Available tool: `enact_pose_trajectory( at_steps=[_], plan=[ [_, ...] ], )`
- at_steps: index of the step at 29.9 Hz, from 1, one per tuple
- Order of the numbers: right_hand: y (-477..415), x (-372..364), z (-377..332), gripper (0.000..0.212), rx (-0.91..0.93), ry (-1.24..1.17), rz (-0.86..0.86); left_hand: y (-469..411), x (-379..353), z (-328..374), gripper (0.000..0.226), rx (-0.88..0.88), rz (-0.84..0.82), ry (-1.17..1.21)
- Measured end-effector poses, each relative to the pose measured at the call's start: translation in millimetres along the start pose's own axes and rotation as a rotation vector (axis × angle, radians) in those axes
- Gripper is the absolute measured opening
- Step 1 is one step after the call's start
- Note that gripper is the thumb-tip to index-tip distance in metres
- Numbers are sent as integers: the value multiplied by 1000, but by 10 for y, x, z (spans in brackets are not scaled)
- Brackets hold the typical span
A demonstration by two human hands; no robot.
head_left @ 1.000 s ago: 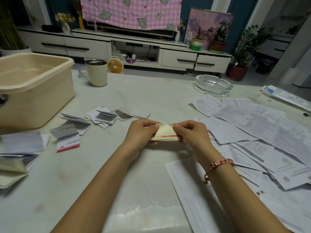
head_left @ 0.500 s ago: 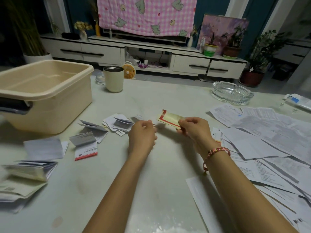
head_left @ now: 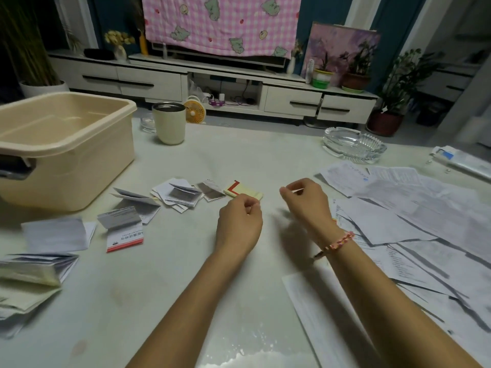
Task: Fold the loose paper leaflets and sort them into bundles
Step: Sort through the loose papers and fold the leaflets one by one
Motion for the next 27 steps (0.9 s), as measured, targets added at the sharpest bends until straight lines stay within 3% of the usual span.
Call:
enact_pose_trajectory(
  at_steps=[3, 7, 9, 12, 15, 17, 21, 24, 27],
  plan=[
    [80, 479, 173, 4, -11, -52, -49, 109, -115, 109, 9, -84, -88, 2],
    [179, 1091, 427, 12, -51, -67, -28, 228, -222, 186, 8, -164, -201, -9],
    [214, 1305, 608, 15, -35, 90, 65, 257, -245, 196, 9, -183, -225, -26],
    [274, 1359, 864, 44, 16, 443, 98, 273, -264, 191, 8, -203, -241, -58],
    [300, 1268, 1013, 71, 66, 548, 40, 293, -285, 185, 11, -212, -253, -79],
    [272, 1226, 1070, 63, 98, 596, 33, 304, -294, 185, 12, -223, -257, -91],
    [233, 1218, 1058, 16, 277, 675, 204, 306, -298, 186, 10, -230, -258, -101],
    [213, 1234, 1012, 21, 347, 664, 302, 300, -303, 190, 11, -230, -245, -94],
    [245, 1297, 875, 20, 358, 502, 403, 307, -314, 196, 11, -230, -234, -58]
  ],
)
Point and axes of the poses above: each hand's wrist, its own y-axis away from the middle knuckle, its own x-axis out of the back of the hand, z = x × y, the point moved 4 cm from there along -y, towards the middle knuckle, and after that the axes turned 13 degrees about -x, right-handed, at the moved point
